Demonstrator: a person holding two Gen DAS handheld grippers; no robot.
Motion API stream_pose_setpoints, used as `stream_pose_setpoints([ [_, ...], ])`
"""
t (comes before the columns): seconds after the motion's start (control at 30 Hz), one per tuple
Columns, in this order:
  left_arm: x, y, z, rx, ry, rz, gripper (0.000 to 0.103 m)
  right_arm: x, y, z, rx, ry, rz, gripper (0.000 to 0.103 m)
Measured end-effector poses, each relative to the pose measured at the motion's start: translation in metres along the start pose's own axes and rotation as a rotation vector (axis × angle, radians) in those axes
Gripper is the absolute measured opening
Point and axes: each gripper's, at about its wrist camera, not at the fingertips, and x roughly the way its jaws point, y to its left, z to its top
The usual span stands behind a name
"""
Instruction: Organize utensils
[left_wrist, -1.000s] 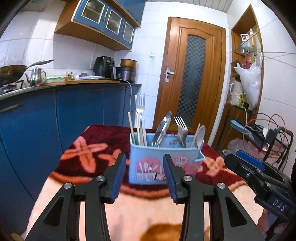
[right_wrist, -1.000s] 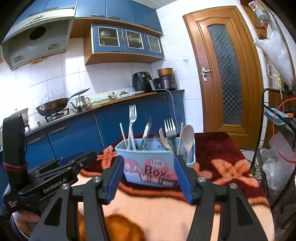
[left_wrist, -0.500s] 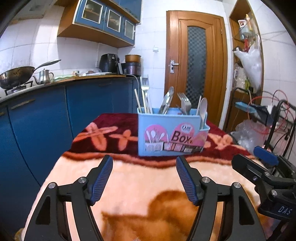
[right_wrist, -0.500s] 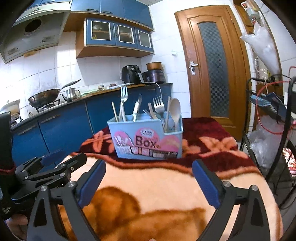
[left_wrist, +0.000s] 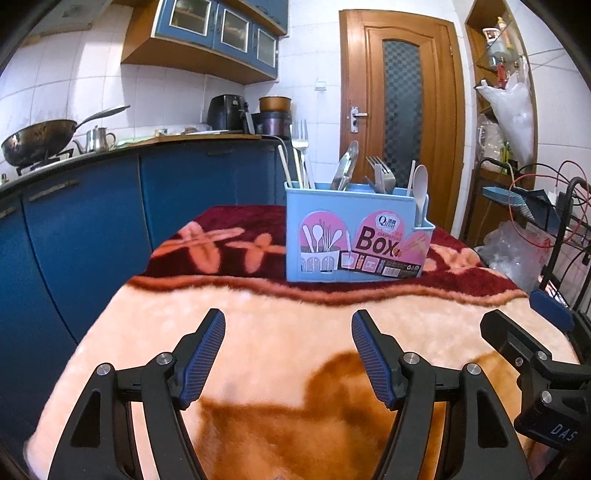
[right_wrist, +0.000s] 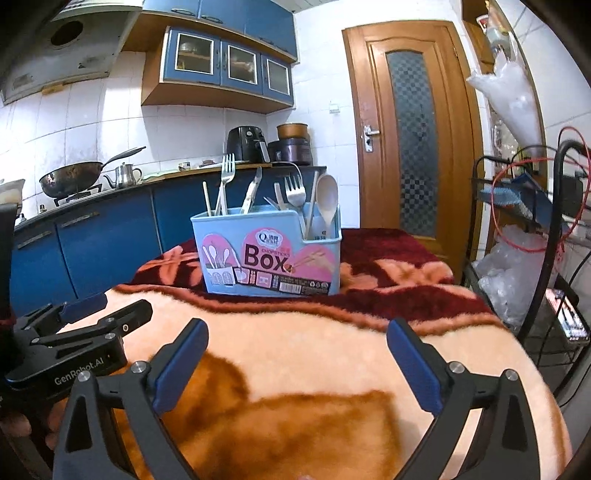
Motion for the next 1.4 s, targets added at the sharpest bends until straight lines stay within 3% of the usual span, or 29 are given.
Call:
stream_pose_setpoints([
  [1.4, 0.0034, 0.0020, -0.0029, -0.023, 0.013, 0.002, 0.072, 0.0020, -0.0038, -0.0030, 0.032, 0.014, 0.010, 0.099],
])
